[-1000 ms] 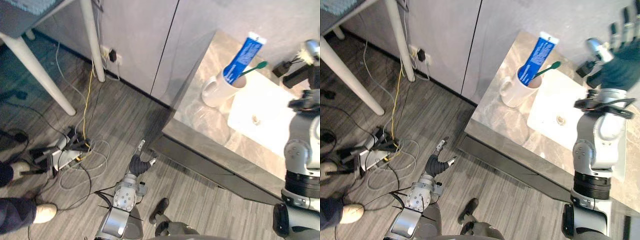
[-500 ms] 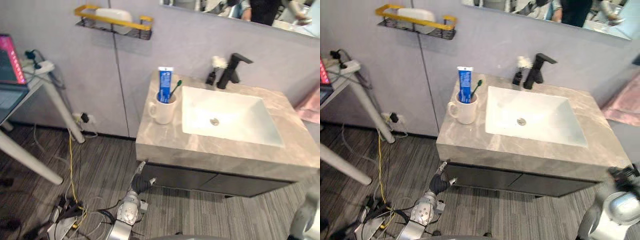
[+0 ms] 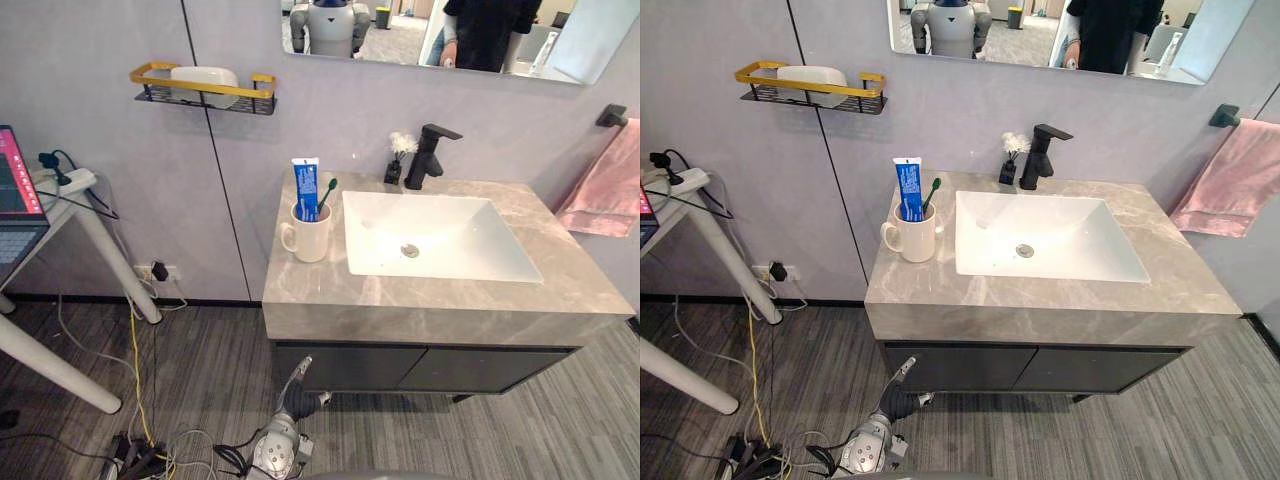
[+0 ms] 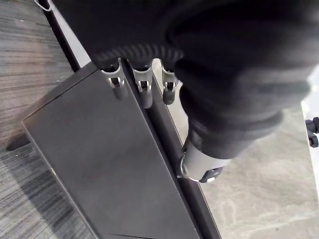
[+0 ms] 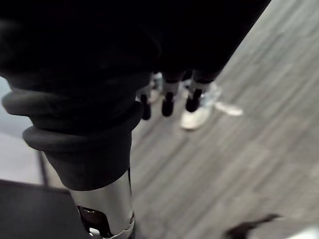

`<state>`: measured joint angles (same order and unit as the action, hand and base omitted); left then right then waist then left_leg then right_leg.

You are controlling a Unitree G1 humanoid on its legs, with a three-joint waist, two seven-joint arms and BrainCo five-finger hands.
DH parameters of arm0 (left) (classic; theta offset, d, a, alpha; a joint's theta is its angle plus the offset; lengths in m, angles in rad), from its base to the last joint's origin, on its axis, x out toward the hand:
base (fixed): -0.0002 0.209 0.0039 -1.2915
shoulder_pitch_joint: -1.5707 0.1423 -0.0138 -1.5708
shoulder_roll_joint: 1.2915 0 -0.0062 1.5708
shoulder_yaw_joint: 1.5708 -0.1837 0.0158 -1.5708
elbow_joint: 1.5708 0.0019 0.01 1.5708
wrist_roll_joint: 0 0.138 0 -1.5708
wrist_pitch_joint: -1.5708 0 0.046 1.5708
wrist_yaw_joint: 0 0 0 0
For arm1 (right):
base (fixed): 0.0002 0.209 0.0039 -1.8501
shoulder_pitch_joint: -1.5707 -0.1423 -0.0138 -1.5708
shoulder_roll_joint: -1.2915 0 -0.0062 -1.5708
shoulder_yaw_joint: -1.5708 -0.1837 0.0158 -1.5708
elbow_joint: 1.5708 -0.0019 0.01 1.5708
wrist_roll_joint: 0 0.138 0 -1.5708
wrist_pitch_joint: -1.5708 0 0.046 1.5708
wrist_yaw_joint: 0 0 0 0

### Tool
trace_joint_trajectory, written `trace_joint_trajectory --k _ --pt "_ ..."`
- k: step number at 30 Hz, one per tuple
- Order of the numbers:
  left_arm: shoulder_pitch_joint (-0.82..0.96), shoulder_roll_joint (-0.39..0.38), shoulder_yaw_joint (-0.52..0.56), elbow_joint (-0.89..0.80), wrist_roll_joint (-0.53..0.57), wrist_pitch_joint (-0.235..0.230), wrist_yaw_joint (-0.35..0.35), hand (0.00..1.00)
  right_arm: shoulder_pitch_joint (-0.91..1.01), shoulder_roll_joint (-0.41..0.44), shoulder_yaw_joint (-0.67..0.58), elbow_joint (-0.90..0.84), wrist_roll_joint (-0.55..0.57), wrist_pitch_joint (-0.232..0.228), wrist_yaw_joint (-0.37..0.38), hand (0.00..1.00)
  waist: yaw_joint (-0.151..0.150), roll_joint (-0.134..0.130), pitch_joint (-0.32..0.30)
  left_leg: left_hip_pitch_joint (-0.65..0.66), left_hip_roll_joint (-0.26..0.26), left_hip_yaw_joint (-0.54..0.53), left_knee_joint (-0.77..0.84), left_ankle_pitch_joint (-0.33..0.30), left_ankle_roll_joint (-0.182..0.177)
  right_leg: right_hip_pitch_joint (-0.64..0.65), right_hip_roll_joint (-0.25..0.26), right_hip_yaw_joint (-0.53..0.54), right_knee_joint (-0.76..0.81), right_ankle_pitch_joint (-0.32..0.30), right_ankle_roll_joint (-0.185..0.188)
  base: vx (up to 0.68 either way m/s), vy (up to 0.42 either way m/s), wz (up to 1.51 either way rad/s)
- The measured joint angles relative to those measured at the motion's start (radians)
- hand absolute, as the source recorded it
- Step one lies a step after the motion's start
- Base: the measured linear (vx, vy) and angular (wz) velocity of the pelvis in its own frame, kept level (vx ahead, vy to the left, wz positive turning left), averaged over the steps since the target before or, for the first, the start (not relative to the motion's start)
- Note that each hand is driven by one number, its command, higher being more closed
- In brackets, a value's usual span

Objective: Organize washtable

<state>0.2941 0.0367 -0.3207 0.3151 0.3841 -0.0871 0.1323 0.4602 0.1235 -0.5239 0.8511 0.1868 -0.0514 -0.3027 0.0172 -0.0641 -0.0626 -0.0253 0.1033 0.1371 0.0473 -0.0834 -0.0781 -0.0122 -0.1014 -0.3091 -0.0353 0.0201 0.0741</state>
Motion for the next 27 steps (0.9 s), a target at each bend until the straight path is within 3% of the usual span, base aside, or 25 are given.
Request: trace_joint_trajectory --k 1,2,4,6,7,8,9,12,17,23,27 --pt "0.000 0.000 0.005 -0.001 -0.009 0.000 0.001 1.00 0.001 0.001 -0.008 0.040 0.001 0.020 0.014 0.00 -0.001 -0.003 0.002 0.003 -0.006 -0.011 -0.013 0.007 0.001 0.010 -0.005 -0.019 -0.004 0.001 0.004 0.08 0.032 0.32" --pt "0.000 0.000 0.020 -0.003 -0.020 0.000 0.002 1.00 0.000 0.001 -0.003 0.061 0.001 0.026 0.026 0.00 -0.001 0.013 0.004 0.003 -0.013 -0.026 -0.015 0.011 -0.001 0.016 -0.010 -0.031 -0.004 -0.001 0.007 0.08 0.035 0.35" --pt "0.000 -0.005 0.056 -0.019 -0.065 0.001 0.004 1.00 -0.007 -0.003 0.017 0.067 0.002 0.023 0.057 0.00 0.001 0.020 0.007 0.008 -0.022 -0.055 -0.019 0.017 0.007 0.042 -0.019 -0.066 -0.003 -0.004 0.012 0.09 0.047 0.51" --pt "0.001 -0.011 0.079 -0.035 -0.097 0.001 0.006 1.00 -0.020 -0.009 0.035 0.067 0.002 0.021 0.067 0.00 0.003 0.005 0.006 0.012 -0.027 -0.063 -0.026 0.022 0.014 0.051 -0.022 -0.080 -0.003 -0.008 0.017 0.08 0.037 0.40" --pt "0.002 -0.016 0.107 -0.050 -0.135 0.002 0.018 1.00 -0.035 -0.018 0.056 0.070 -0.004 0.015 0.073 0.00 0.010 0.014 0.011 0.023 -0.031 -0.075 -0.036 0.027 0.016 0.065 -0.026 -0.099 -0.005 -0.011 0.021 0.07 0.027 0.29" --pt "0.004 -0.018 0.118 -0.057 -0.141 0.002 0.023 1.00 -0.037 -0.023 0.067 0.070 -0.002 0.014 0.080 0.00 0.013 0.008 0.011 0.024 -0.033 -0.082 -0.043 0.028 0.017 0.068 -0.028 -0.102 -0.005 -0.012 0.022 0.08 0.035 0.22" --pt "0.015 -0.019 0.130 -0.075 -0.152 0.003 0.023 1.00 -0.043 -0.027 0.091 0.069 -0.003 0.013 0.086 0.00 0.029 0.004 0.012 0.029 -0.036 -0.083 -0.047 0.036 0.018 0.069 -0.030 -0.109 -0.006 -0.012 0.022 0.05 0.024 0.12" --pt "0.042 -0.025 0.138 -0.132 -0.156 0.004 0.022 1.00 -0.070 -0.044 0.150 0.070 -0.037 0.009 0.089 0.00 0.028 -0.012 0.027 0.018 -0.048 -0.119 -0.047 0.039 0.022 0.080 -0.042 -0.152 -0.005 -0.017 0.028 0.04 0.025 0.40" --pt "0.060 -0.056 0.182 -0.308 -0.125 0.002 0.031 1.00 -0.093 -0.058 0.195 0.069 -0.053 -0.013 0.089 0.00 0.057 -0.020 0.034 -0.013 -0.062 -0.176 -0.023 0.032 0.028 0.095 -0.053 -0.214 -0.001 -0.018 0.030 0.02 0.034 0.38" --pt "0.063 -0.066 0.192 -0.565 -0.059 0.001 0.081 1.00 -0.105 -0.081 0.251 0.069 -0.080 -0.018 0.091 0.00 0.052 -0.017 0.041 -0.018 -0.068 -0.188 0.007 0.003 0.028 0.111 -0.059 -0.231 0.003 -0.027 0.036 0.00 0.009 0.05" --pt "0.043 -0.066 0.152 -0.747 -0.090 -0.036 0.110 1.00 -0.110 -0.097 0.290 0.070 -0.085 -0.022 0.092 0.00 0.053 -0.017 0.041 -0.008 -0.066 -0.172 0.011 -0.002 0.030 0.114 -0.059 -0.211 0.005 -0.027 0.036 0.01 0.029 -0.11"
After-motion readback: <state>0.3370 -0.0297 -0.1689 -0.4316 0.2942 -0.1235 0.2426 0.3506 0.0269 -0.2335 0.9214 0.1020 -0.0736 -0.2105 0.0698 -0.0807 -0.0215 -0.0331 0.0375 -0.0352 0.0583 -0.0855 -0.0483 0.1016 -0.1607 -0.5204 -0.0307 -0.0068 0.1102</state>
